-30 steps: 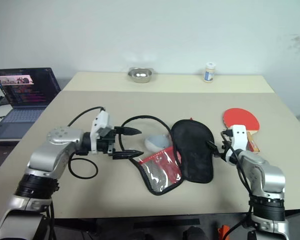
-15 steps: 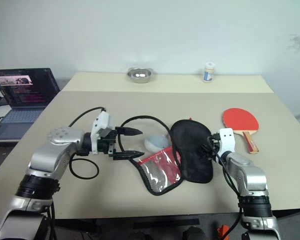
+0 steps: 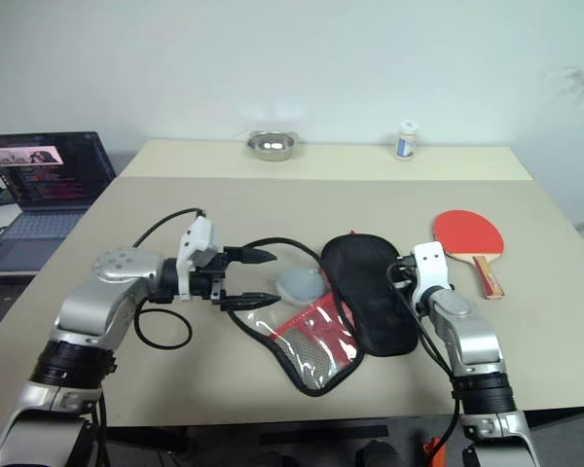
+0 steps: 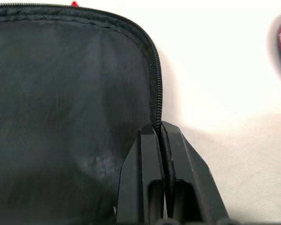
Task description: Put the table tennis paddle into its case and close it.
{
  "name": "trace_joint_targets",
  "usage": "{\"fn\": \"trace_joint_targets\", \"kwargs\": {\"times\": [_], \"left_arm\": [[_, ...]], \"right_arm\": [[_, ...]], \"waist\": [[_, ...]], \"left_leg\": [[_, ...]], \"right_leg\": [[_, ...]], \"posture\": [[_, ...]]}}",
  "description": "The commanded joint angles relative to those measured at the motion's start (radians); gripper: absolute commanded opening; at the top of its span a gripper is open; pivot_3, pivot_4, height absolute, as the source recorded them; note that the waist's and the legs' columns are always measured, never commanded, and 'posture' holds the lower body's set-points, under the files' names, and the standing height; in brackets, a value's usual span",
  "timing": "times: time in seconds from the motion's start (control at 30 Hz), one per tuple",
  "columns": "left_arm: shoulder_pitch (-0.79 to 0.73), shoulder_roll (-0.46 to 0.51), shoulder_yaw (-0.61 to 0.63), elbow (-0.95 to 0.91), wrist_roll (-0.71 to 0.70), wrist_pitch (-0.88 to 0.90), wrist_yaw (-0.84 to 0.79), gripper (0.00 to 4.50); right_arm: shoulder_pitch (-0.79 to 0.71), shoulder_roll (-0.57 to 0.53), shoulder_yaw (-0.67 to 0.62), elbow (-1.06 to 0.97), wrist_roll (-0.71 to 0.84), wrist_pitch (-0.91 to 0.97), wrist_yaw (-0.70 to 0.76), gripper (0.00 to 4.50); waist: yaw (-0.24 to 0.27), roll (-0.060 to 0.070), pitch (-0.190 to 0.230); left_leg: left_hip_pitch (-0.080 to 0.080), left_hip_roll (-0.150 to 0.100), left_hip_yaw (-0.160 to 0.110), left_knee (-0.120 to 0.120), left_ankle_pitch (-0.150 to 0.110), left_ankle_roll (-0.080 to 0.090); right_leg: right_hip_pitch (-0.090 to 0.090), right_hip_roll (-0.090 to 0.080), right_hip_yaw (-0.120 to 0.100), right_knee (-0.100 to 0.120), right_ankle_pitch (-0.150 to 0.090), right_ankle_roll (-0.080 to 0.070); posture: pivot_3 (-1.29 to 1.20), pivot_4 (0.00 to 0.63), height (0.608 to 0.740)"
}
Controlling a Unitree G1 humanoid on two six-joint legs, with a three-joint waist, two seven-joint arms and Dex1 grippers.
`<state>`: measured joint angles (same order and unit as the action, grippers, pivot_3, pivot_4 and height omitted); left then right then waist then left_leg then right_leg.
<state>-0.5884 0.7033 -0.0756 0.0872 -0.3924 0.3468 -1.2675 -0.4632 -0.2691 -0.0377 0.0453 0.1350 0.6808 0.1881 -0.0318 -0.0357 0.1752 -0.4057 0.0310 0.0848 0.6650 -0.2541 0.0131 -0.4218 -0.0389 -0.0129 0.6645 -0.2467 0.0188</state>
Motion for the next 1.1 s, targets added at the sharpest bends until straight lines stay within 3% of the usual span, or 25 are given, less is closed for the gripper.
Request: {"fn": "trace_joint_targets", "kwargs": {"times": [0.03, 0.6, 0.83, 1.1], "left_arm": [[-0.015, 0.002, 0.022, -0.03, -0.01, -0.002, 0.004, 4.5], [-0.027, -0.006, 0.016, -0.021, -0.003, -0.009, 0.007, 4.5], [-0.037, -0.012, 0.012, -0.013, -0.002, -0.013, 0.007, 4.5], [-0.038, -0.016, 0.013, -0.017, -0.005, -0.01, 0.006, 4.5]], "right_arm": [[-0.058, 0.008, -0.038, -0.004, -0.016, -0.043, -0.048, 0.04], [-0.11, 0.023, -0.244, 0.13, 0.042, 0.038, -0.195, 0.04], [-0.109, 0.026, -0.214, 0.118, 0.062, 0.057, -0.15, 0.04], [-0.117, -0.002, -0.21, 0.07, 0.069, 0.063, -0.109, 2.71]], "waist": [[0.0, 0.0, 0.0], [0.0, 0.0, 0.0], [0.0, 0.0, 0.0], [0.0, 0.0, 0.0]], "left_leg": [[0.0, 0.0, 0.0, 0.0, 0.0, 0.0], [0.0, 0.0, 0.0, 0.0, 0.0, 0.0], [0.0, 0.0, 0.0, 0.0, 0.0, 0.0], [0.0, 0.0, 0.0, 0.0, 0.0, 0.0]], "right_leg": [[0.0, 0.0, 0.0, 0.0, 0.0, 0.0], [0.0, 0.0, 0.0, 0.0, 0.0, 0.0], [0.0, 0.0, 0.0, 0.0, 0.0, 0.0], [0.0, 0.0, 0.0, 0.0, 0.0, 0.0]], "posture": [[0.0, 0.15, 0.74], [0.0, 0.15, 0.74], [0.0, 0.15, 0.74], [0.0, 0.15, 0.74]]}}
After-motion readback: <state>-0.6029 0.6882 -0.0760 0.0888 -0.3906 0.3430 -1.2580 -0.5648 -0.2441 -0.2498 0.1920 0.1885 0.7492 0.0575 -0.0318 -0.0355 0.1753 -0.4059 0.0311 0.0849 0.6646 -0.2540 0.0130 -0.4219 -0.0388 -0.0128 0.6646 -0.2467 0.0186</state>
